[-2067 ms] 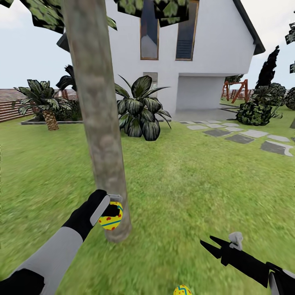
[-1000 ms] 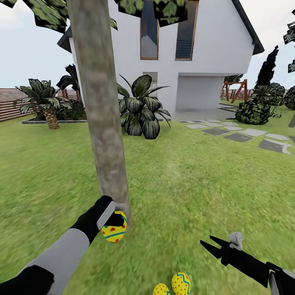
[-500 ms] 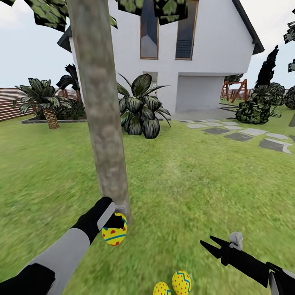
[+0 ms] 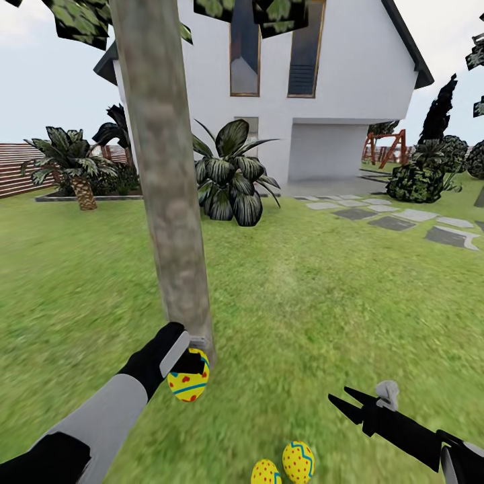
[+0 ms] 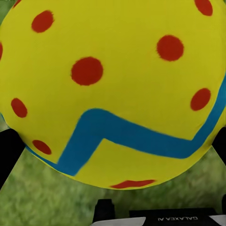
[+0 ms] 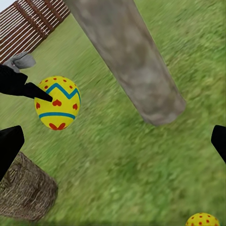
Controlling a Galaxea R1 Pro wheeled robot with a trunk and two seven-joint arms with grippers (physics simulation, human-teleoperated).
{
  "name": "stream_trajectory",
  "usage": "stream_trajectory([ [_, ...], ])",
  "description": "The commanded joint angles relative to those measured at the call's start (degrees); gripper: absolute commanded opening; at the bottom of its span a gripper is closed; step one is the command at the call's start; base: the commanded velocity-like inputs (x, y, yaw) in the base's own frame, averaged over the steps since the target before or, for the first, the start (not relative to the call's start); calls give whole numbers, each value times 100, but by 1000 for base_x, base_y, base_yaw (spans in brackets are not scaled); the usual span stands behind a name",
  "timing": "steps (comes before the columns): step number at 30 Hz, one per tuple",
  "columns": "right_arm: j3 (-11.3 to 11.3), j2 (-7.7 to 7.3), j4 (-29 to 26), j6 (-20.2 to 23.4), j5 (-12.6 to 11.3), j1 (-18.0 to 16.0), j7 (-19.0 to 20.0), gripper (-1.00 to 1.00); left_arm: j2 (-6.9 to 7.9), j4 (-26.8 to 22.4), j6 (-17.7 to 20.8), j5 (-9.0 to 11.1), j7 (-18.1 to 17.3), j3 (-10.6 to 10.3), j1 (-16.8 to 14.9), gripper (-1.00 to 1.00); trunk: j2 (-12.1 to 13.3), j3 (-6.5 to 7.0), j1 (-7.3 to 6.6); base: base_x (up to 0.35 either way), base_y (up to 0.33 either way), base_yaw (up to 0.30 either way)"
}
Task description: Take the three Easter eggs out of the wicker basket on the lawn in the garden, then place them on the lawn next to a single tree (choose any tree) so that all three eggs are next to the same tree and none are left in the basket.
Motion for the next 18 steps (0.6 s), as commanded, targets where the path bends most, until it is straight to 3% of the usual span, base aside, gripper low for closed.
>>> stream_trajectory([
  [1, -10, 4, -3, 48, 18, -6, 29, 100, 2, -13, 12, 59, 55, -23, -5, -100, -45, -25, 22, 0, 0, 0],
  [18, -10, 4, -2, 39, 11, -6, 34, 100, -25, -26, 12, 59, 64, -30, -4, -100, -727, -330, 396, 0, 0, 0],
])
